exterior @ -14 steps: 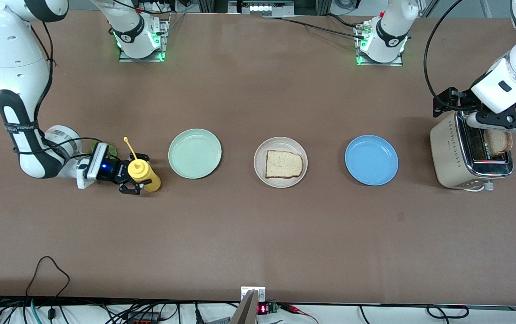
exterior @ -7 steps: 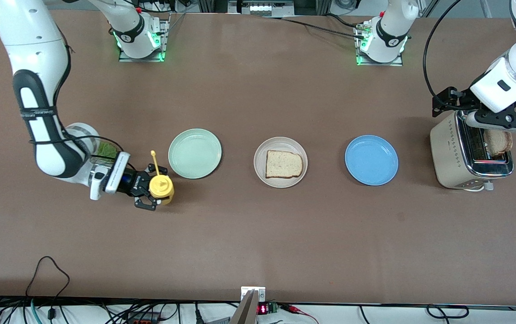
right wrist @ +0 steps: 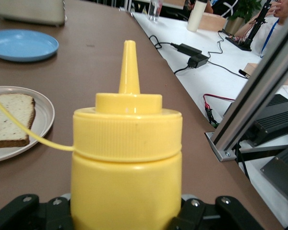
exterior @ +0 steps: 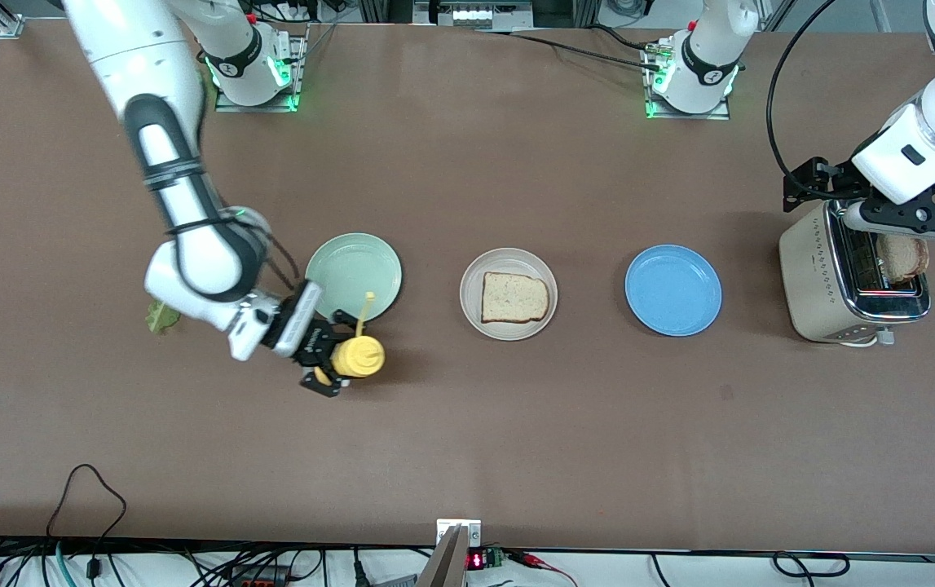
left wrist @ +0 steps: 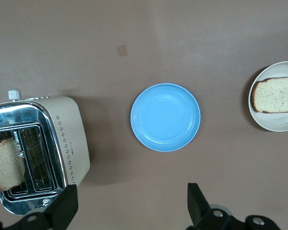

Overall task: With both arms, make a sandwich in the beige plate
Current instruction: 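Lift the yellow bottle with the right gripper and tilt it over the bread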

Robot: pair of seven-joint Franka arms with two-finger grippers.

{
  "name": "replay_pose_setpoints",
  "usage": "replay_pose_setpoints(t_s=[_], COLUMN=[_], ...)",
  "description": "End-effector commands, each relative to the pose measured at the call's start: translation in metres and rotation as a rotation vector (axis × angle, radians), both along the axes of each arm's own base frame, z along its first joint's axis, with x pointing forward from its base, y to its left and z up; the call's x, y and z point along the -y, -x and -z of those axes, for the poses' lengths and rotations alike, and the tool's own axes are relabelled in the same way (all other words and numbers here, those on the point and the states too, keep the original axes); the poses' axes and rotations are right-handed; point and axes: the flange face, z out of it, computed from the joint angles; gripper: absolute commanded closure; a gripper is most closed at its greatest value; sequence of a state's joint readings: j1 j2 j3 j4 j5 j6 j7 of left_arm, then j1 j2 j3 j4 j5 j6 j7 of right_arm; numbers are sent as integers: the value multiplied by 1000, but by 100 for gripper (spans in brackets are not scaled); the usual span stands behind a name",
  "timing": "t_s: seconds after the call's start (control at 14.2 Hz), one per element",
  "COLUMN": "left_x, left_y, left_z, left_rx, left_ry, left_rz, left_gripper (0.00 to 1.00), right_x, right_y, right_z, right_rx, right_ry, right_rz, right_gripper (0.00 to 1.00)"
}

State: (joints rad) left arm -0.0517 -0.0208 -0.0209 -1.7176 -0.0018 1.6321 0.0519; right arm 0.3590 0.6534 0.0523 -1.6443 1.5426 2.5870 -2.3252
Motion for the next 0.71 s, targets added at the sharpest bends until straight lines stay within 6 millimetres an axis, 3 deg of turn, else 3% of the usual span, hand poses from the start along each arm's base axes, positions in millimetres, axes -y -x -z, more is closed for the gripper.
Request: replay_pose_setpoints(t_s=[0.0,0.28,0.63], left_x=[0,1,1], left_y=[3,3,2], left_z=[-8,-8,-8], left_rx=[0,2,0], left_ry=[0,1,1], left_rz=[0,0,0], left_gripper=[0,0,0], right_x=[-62,-130,-181], right_y=[20,60,95], right_z=[-22,-3,4], right_rx=[86,182,492], right_ry=[99,265,560], right_rz=[58,88,1], right_gripper=[67,67,67])
